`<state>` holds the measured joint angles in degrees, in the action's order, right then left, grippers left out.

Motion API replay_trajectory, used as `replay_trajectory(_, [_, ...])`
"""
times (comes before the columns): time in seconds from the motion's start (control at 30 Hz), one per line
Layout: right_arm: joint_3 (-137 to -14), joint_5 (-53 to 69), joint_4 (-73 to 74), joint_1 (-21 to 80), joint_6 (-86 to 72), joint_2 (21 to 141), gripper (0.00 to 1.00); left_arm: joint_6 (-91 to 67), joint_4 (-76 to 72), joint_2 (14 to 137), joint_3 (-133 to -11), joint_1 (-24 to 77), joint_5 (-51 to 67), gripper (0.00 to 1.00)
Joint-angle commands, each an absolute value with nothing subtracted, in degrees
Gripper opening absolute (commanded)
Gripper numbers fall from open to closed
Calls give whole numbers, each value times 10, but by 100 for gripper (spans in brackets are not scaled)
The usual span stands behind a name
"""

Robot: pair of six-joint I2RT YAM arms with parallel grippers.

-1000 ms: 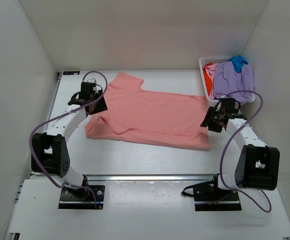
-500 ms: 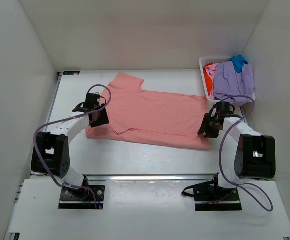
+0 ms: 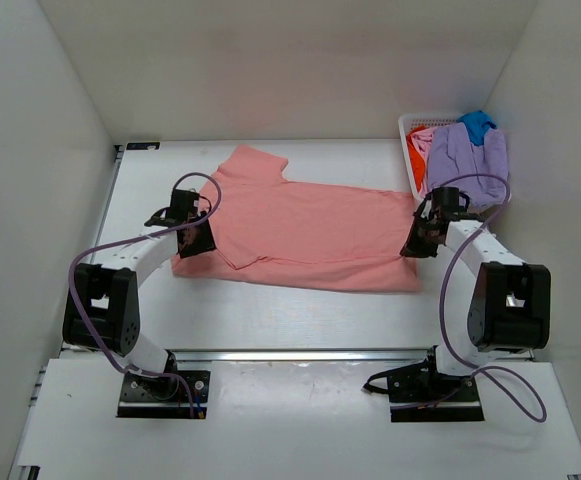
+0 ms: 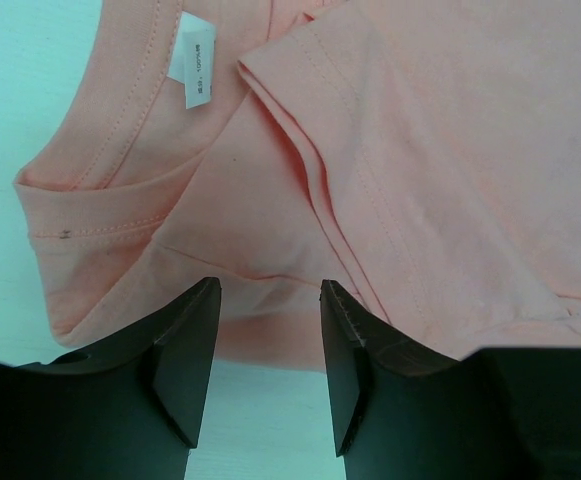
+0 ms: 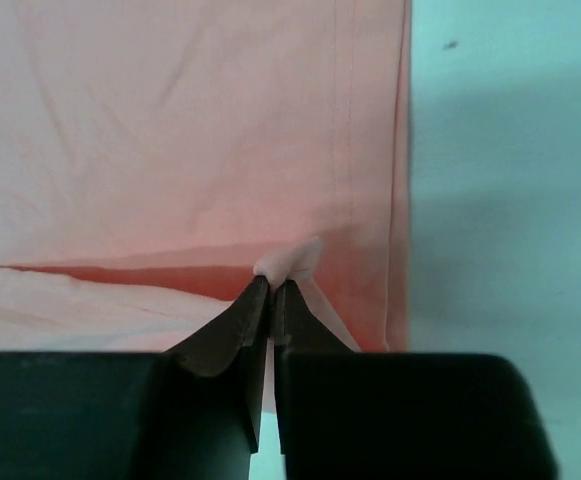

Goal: Fold and stack the t-shirts
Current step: Fold the flattened tshirt in 1/3 of the way

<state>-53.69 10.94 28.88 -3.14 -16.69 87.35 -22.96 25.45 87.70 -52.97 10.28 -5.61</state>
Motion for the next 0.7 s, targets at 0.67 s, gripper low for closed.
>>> replay_trajectory(0.67, [-501,19,296,12,-172,801,32,-240,243,900,-550,135,-97,56])
